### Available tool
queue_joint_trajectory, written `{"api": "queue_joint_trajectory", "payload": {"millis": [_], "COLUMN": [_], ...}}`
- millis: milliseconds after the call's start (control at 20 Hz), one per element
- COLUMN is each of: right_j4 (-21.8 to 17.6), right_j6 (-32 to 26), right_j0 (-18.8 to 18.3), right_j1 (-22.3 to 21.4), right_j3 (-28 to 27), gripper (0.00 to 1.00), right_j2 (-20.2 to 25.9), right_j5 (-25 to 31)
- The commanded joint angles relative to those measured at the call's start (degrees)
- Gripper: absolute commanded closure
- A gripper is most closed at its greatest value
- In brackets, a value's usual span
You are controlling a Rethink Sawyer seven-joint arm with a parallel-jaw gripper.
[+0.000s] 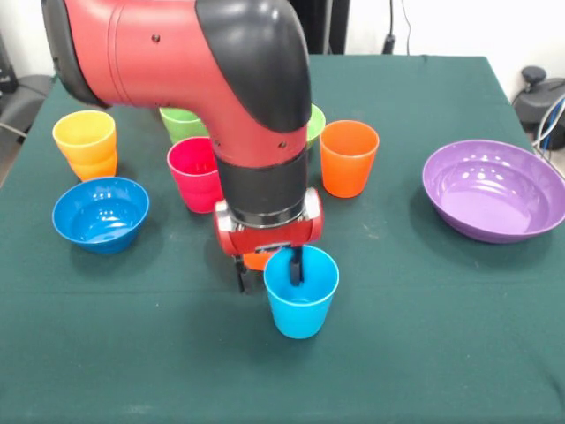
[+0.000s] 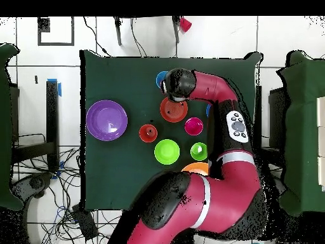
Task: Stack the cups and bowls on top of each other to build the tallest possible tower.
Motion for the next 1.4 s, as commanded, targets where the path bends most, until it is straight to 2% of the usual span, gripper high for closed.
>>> {"api": "queue_joint_trajectory", "payload": {"millis": [50, 350, 750, 1000, 1400], "right_j4": [-1.0, -0.7, -1.1, -1.6, -0.6], "right_j6": [-3.8, -4.8, -4.0, -2.4, -1.6], "right_j0": [1.2, 0.4, 0.4, -0.1, -2.3], "right_j1": [-3.9, -3.2, -5.7, -5.4, -11.7], "right_j3": [6.9, 7.0, 10.0, 13.1, 21.4], "gripper": [0.0, 0.0, 0.0, 0.0, 0.0], "right_j2": [3.5, 5.0, 4.2, 4.5, 4.7], "right_j5": [6.0, 5.7, 5.3, 0.3, 0.3]}}
